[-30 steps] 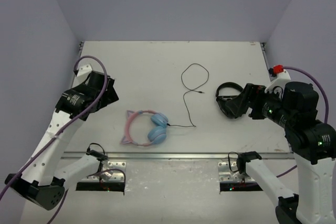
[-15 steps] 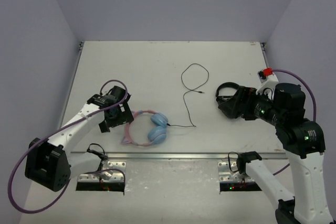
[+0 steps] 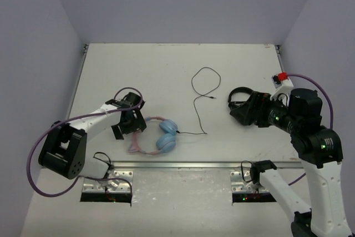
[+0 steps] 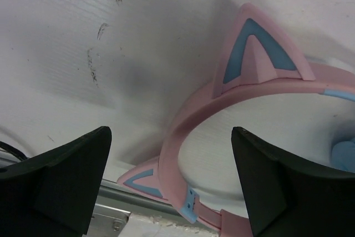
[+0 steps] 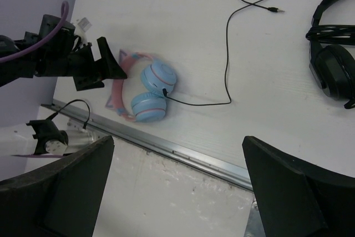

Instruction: Wrap the headphones

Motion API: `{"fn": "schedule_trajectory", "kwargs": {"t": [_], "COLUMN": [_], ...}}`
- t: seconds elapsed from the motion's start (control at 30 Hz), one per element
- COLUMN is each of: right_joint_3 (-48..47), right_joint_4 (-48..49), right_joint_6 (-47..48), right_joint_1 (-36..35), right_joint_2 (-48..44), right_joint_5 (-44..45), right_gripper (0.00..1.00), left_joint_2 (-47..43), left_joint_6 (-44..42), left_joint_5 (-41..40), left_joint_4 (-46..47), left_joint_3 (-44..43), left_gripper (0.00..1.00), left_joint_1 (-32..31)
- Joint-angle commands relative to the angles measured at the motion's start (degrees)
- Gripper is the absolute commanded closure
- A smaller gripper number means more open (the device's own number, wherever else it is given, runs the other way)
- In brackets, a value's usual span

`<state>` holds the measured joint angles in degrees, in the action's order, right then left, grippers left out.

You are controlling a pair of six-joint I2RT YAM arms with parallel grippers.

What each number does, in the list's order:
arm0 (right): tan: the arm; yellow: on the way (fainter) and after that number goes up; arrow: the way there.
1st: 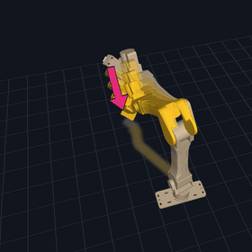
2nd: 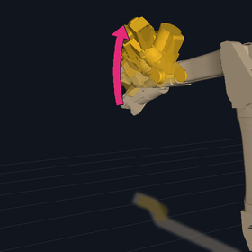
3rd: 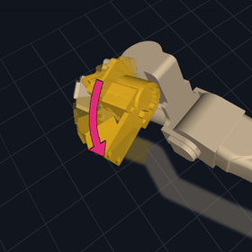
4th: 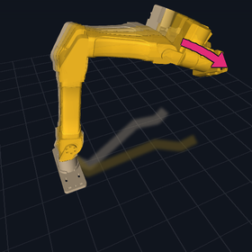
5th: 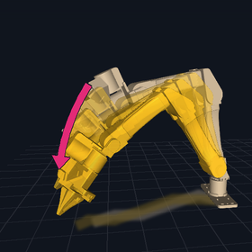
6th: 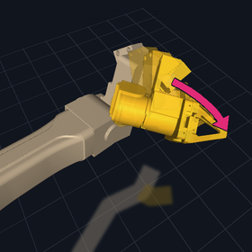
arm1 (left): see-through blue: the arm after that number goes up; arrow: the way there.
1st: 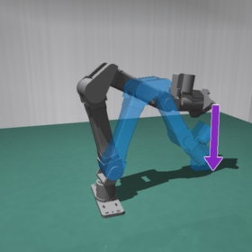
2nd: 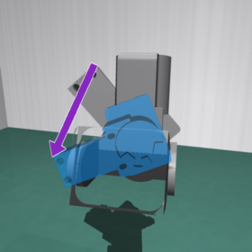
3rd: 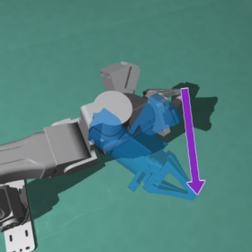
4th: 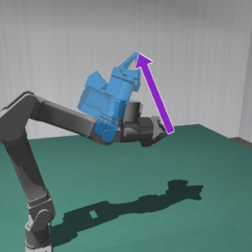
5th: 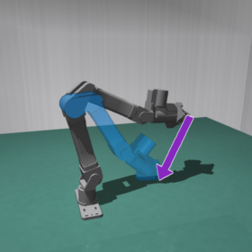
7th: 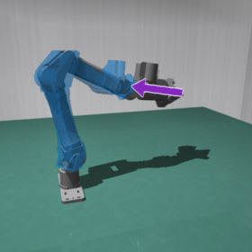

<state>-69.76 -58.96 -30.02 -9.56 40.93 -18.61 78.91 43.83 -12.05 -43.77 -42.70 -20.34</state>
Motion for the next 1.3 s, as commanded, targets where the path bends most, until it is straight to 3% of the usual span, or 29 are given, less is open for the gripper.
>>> {"fn": "schedule_trajectory", "kwargs": {"t": [0.0, 0.07, 0.17, 0.37, 0.43, 0.53, 0.8, 0.93, 1.1, 1.27], "right_joint_3": [-1.08, -0.65, -0.21, 1.37, 1.64, 1.82, 4.89, 11.72, 16.76, 7.46], "right_joint_4": [2.18, 2.09, 2.36, 4.73, 5.96, 7.28, 12.71, 21.32, 33.46, 23.65], "right_joint_6": [0.58, 0.58, 0.58, -0.3, -0.74, -1.44, -1.88, -2.58, -0.85, 14.62], "right_joint_1": [-0.63, -0.63, -0.63, -0.63, -0.63, -0.63, -0.63, -0.63, -0.63, -2.65], "right_joint_2": [-0.41, -0.5, -0.58, -0.67, -0.41, 0.2, 0.38, -1.37, -0.77, 8.18], "right_joint_5": [1.29, 1.91, 1.91, 1.3, 0.33, -0.11, -4.23, -11.25, -24.96, -23.23], "right_gripper": [0.01, 0.01, 0.01, 0.01, 0.01, 0.01, 0.01, 0.01, 0.01, 0.01], "left_joint_2": [0.89, 2.64, 3.26, 4.4, 4.93, 4.76, 0.64, -11.46, -22.2, -24.42], "left_joint_6": [1.34, 1.17, 0.99, -0.33, -0.68, -0.68, -1.03, -2.0, -4.02, -4.46], "left_joint_5": [1.06, 1.6, 1.42, 1.33, 1.07, 0.1, 1.77, 0.72, -1.74, -2.27], "left_joint_4": [5.78, 7.11, 7.99, 11.77, 12.04, 11.87, 10.73, 7.13, 0.8, -7.19], "left_joint_3": [3.22, 4.28, 5.25, 6.84, 6.75, 7.19, 5.62, 0.71, -4.75, -14.4], "left_gripper": [0.19, 0.5, 0.59, 0.58, 0.63, 0.95, 0.95, 0.99, 1.0, 1.0], "left_joint_1": [-0.49, -0.67, -0.93, -1.02, -1.02, -1.02, -1.46, -6.1, -6.91, -6.82]}}
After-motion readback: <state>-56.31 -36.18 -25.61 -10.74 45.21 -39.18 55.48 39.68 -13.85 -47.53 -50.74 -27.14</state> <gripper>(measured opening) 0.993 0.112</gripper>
